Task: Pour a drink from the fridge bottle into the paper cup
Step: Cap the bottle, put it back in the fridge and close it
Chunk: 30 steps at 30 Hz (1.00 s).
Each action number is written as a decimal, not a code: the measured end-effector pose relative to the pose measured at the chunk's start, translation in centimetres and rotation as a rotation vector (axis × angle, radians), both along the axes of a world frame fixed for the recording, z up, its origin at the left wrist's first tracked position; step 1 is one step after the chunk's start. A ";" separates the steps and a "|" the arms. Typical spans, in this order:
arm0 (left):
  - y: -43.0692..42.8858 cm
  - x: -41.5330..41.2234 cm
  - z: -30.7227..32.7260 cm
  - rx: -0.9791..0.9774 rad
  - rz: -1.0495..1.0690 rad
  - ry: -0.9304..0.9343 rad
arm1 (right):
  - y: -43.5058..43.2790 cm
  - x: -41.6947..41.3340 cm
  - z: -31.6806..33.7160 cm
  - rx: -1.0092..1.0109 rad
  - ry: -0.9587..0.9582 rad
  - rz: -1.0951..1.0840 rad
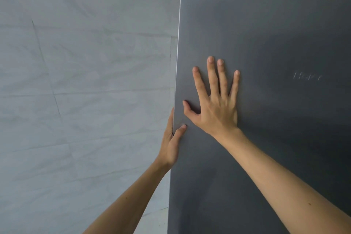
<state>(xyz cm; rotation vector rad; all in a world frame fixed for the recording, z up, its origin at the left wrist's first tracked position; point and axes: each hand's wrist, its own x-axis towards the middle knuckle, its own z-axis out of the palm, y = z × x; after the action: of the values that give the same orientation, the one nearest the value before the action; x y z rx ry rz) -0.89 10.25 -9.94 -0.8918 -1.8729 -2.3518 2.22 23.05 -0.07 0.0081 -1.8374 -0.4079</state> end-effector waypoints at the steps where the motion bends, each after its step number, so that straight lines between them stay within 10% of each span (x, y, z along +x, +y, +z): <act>1: 0.0 0.0 0.0 -0.008 0.002 0.006 | 0.0 0.0 0.0 -0.001 -0.003 -0.002; 17: -8.9 3.3 1.3 -0.648 0.192 0.283 | -3.8 2.0 0.2 -0.244 -0.227 -0.024; 30: -33.9 14.4 0.9 -1.252 0.642 0.096 | -25.0 8.8 -5.8 -0.135 -1.173 0.441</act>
<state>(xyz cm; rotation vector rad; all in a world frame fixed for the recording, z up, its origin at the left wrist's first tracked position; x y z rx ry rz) 13.50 -23.65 -9.07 -0.2235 -2.8910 -0.6377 11.07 -1.95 -5.85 0.6711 -2.9046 0.0944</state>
